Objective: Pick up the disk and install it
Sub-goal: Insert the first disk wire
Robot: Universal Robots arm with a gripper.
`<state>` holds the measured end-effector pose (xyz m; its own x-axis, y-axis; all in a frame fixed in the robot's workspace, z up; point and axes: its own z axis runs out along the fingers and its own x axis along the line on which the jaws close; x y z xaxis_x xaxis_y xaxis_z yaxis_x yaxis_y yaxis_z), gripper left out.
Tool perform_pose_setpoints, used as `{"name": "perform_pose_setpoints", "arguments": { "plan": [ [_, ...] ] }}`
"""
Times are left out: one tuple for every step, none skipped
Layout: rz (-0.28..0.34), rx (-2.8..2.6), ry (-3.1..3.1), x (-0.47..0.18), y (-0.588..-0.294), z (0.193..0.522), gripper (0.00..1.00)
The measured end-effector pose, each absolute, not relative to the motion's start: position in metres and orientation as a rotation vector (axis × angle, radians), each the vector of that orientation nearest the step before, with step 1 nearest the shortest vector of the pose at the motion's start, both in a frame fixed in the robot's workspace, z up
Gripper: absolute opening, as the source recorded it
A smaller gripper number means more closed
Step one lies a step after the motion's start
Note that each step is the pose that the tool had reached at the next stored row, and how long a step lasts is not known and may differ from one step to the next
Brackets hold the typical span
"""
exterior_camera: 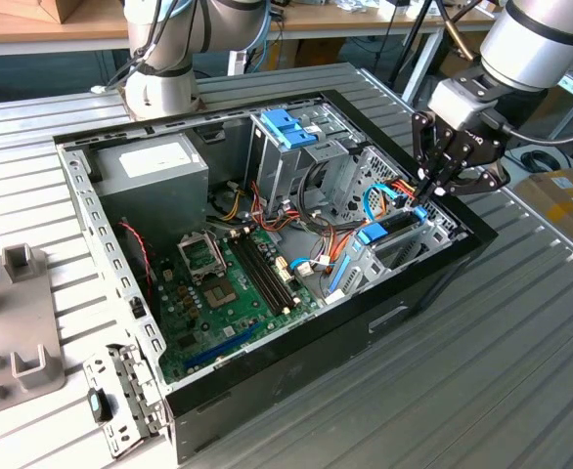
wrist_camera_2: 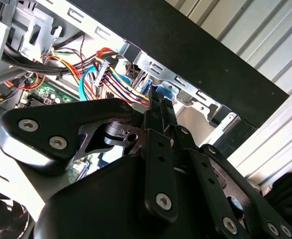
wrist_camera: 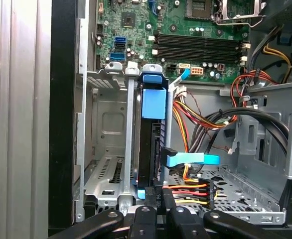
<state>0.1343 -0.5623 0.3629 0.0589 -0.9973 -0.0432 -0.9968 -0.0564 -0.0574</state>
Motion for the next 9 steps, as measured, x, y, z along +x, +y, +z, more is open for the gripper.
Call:
{"name": "perform_pose_setpoints", "arguments": {
  "plan": [
    [-0.012, -2.228, 2.112, 0.1343, -0.5623, 0.3629, 0.17],
    [-0.012, -2.226, 2.115, 0.1343, -0.5623, 0.3629, 0.17],
    [-0.013, -2.223, 2.117, 0.1343, -0.5623, 0.3629, 0.17],
    [-0.013, -2.218, 2.122, 0.1343, -0.5623, 0.3629, 0.17],
    [-0.013, -2.215, 2.126, 0.1343, -0.5623, 0.3629, 0.17],
    [-0.013, -2.211, 2.13, 0.1343, -0.5623, 0.3629, 0.17],
    [-0.014, -2.206, 2.135, 0.1343, -0.5623, 0.3629, 0.17],
    [-0.014, -2.203, 2.139, 0.1343, -0.5623, 0.3629, 0.17],
    [-0.014, -2.2, 2.142, 0.1342, -0.5623, 0.3629, 0.17]
  ]
}}
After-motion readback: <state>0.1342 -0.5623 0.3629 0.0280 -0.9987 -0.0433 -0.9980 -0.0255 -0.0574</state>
